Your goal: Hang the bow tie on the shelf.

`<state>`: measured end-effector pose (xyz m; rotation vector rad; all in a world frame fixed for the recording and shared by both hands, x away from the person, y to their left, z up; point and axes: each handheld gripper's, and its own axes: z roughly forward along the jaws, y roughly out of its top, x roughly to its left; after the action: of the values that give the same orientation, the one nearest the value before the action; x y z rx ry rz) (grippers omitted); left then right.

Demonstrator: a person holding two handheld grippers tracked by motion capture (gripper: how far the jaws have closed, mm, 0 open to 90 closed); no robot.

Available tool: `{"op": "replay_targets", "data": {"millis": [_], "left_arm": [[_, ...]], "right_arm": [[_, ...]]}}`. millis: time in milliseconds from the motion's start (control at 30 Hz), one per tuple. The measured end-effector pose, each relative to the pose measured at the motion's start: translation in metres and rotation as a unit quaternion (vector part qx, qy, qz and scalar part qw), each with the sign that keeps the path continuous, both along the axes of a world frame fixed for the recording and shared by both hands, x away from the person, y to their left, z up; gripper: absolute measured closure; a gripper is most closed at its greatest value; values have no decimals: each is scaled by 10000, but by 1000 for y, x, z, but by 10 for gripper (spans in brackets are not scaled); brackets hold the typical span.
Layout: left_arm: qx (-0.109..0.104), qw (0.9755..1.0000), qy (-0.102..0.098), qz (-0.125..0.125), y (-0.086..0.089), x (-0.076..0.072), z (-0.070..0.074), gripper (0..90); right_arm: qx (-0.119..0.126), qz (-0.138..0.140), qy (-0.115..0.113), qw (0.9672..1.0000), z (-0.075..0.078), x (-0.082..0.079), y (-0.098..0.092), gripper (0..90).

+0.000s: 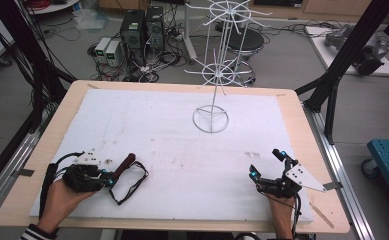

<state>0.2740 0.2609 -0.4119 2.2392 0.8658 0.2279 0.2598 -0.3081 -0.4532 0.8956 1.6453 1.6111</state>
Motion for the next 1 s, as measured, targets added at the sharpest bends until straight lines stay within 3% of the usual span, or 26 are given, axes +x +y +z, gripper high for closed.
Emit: {"op": "replay_targets", "data": {"millis": [100,167,267,333,467,767,1000], "left_arm": [[-167,9998,-99,20,1,1,1,749],[-453,9987,-250,-38,4,5,1,749],[-577,9978,-304,-88,5,7,1,749],[-840,9952,-434,-235,8,10,1,749],[-1047,9924,-539,-361,13,13,3,749],[-1225,9876,-681,-703,11,19,14,749],[-1228,9848,-743,-979,5,20,25,749]], "right_arm": [[17,-3,-14,10000,0,1,-1,7],[31,12,-9,10000,0,1,-1,7],[-30,43,38,10000,1,2,0,7],[-68,76,86,9999,2,3,1,7],[-92,146,61,9998,5,5,2,7],[-258,476,136,9984,28,8,13,7],[-380,817,191,9957,47,12,23,7]]}}
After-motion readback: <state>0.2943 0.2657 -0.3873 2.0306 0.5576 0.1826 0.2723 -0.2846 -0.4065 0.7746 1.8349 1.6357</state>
